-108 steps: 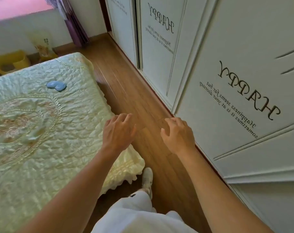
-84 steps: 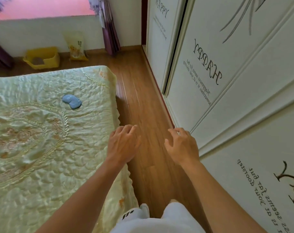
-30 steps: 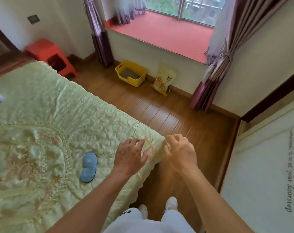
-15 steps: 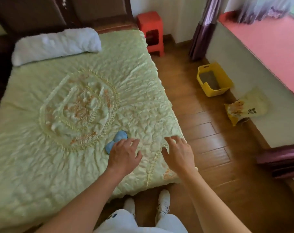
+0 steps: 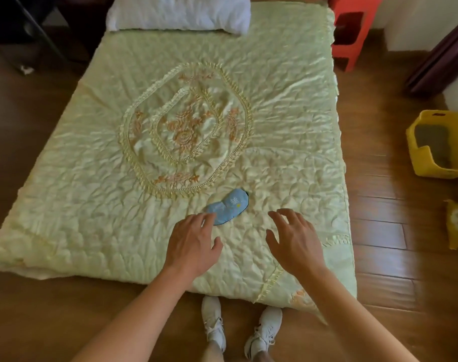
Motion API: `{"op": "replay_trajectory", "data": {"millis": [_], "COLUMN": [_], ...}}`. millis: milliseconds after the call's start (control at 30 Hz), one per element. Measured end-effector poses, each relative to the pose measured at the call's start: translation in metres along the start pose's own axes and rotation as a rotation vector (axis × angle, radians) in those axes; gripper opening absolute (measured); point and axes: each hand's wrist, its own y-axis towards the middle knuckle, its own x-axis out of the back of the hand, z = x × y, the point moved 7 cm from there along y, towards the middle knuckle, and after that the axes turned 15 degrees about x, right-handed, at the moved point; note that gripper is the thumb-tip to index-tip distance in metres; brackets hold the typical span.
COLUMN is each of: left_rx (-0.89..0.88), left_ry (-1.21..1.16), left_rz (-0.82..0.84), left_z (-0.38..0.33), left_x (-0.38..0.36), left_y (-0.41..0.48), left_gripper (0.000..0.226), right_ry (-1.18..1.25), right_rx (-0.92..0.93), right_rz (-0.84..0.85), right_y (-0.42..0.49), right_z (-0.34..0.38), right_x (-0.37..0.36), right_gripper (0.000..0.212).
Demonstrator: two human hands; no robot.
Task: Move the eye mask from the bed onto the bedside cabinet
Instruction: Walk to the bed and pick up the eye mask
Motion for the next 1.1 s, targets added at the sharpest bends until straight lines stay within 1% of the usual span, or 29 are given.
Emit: {"op": "replay_trajectory", "data": {"millis": [133, 233, 367, 467, 567, 633, 733, 833, 967, 1033, 1100], "left_rx": [-0.001, -0.013, -0.067, -0.051, -0.029, -0.03, -0.035, -0.04, -0.075, -0.079, -0.052], "left_ry": [0.0, 0.017, 0.089, 0.128, 0.115, 0.101, 0.059, 0.013, -0.051, -0.084, -0.153], "left_rz": [0.027, 0.065, 0.148, 0.206, 0.227, 0.221, 0.197, 0.183, 0.215, 0.239, 0.259], "left_z": [0.033, 0.055, 0.074, 0.091, 0.101, 0.103, 0.104, 0.106, 0.105, 0.102, 0.102], "left_x": [-0.064, -0.125, -0.202, -0.25, -0.279, -0.287, -0.289, -0.286, -0.281, -0.279, -0.273], "left_y": [0.044, 0.077, 0.108, 0.127, 0.138, 0.141, 0.143, 0.145, 0.146, 0.143, 0.141], "left_gripper": [0.056, 0.056, 0.064, 0.069, 0.067, 0.065, 0.063, 0.062, 0.07, 0.073, 0.074], "right_ry": [-0.003, -0.056, -0.095, -0.127, -0.142, -0.165, -0.199, -0.252, -0.332, -0.273, -0.14], "right_rx": [0.068, 0.142, 0.184, 0.226, 0.313, 0.327, 0.331, 0.365, 0.429, 0.398, 0.324], "right_rz": [0.026, 0.066, 0.112, 0.124, 0.142, 0.139, 0.073, 0.065, 0.047, 0.016, 0.008], "right_y": [0.044, 0.074, 0.107, 0.132, 0.152, 0.161, 0.171, 0.178, 0.186, 0.191, 0.195], "right_z": [-0.002, -0.01, -0.03, -0.038, -0.032, -0.027, -0.022, -0.018, -0.014, -0.016, -0.02], "right_x": [-0.086, -0.157, -0.239, -0.282, -0.316, -0.33, -0.337, -0.338, -0.337, -0.332, -0.323], "right_gripper": [0.041, 0.043, 0.052, 0.06, 0.069, 0.068, 0.055, 0.049, 0.041, 0.033, 0.029]}}
